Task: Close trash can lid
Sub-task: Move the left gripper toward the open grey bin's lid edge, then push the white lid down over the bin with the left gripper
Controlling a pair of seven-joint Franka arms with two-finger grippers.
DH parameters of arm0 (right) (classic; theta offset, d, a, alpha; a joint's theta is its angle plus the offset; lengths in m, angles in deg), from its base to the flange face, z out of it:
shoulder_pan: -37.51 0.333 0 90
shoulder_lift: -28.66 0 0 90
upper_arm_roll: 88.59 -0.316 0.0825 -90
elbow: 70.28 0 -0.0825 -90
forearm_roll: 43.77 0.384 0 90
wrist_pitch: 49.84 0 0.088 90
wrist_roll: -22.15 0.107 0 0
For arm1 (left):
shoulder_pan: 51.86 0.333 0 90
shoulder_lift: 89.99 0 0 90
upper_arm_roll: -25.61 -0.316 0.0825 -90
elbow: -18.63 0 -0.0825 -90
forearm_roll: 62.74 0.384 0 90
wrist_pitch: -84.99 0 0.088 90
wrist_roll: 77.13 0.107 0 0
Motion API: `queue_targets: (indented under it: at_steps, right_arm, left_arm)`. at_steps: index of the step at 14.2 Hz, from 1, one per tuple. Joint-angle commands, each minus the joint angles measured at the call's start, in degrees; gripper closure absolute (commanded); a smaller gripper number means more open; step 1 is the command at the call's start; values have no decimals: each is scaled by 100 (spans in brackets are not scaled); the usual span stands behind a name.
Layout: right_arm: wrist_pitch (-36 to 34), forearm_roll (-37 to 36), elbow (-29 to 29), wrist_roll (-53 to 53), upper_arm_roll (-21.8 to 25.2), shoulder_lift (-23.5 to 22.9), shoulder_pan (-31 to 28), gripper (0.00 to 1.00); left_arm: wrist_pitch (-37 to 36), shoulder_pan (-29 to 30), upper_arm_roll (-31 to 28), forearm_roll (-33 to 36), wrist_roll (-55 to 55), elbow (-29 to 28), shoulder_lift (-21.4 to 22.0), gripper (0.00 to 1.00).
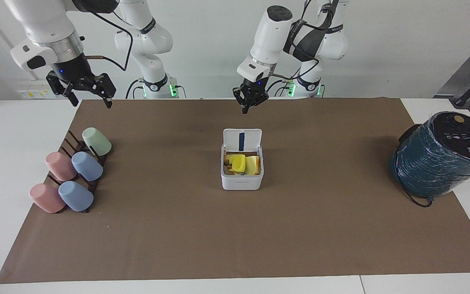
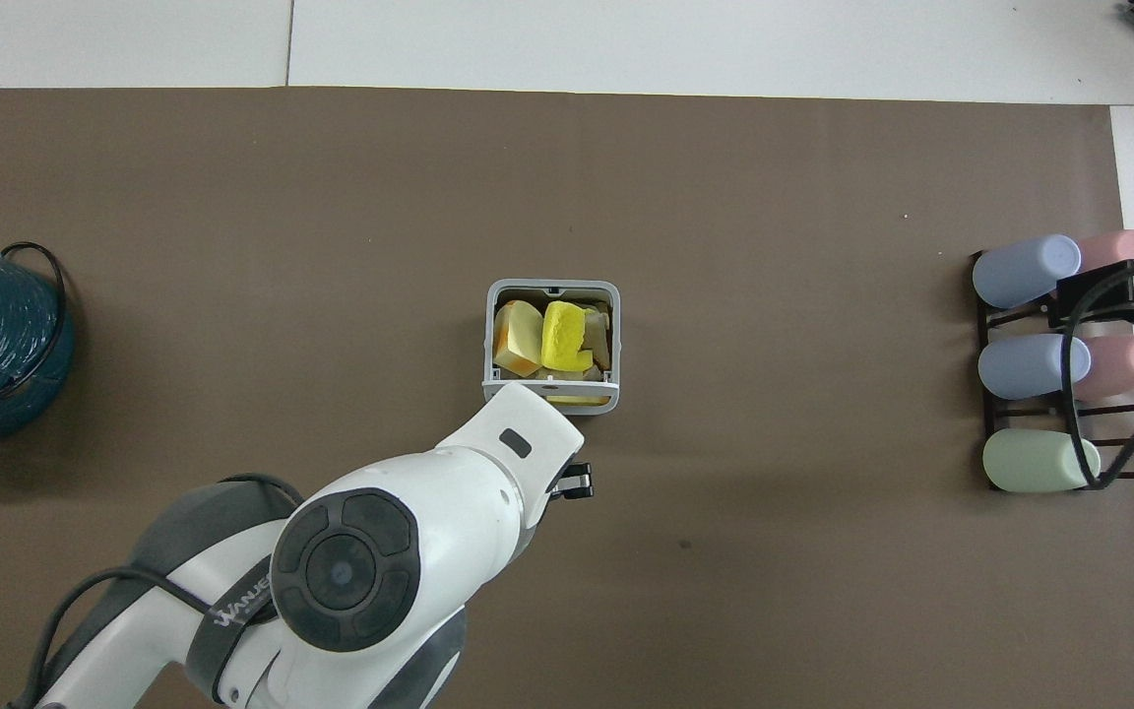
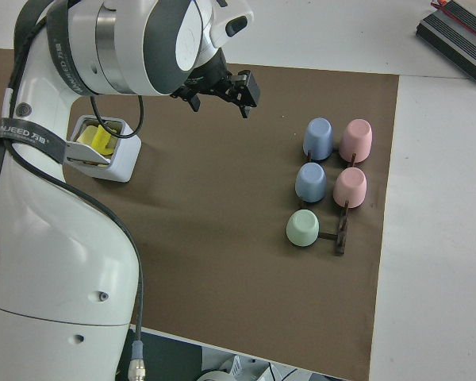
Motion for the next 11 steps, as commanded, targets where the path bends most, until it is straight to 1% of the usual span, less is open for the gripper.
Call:
queue_targets:
  at_steps: [1, 4, 8, 11]
  right_arm:
    - [-60, -7, -61, -148, -23, 76, -41, 0]
    - [-60, -7, -61, -148, -23, 76, -41, 0]
    - [-60, 2, -61, -148, -23, 76, -41, 0]
    - [-60, -7, -61, -148, -23, 76, -41, 0]
  left_arm:
    - [638, -52, -99, -102, -99, -51, -216, 100]
    - [1279, 62, -108, -269, -117, -16, -445, 100]
    - [2124, 317, -99, -313, -117, 194, -962, 100]
    - [2318, 510, -108, -506, -91, 352, -1086, 100]
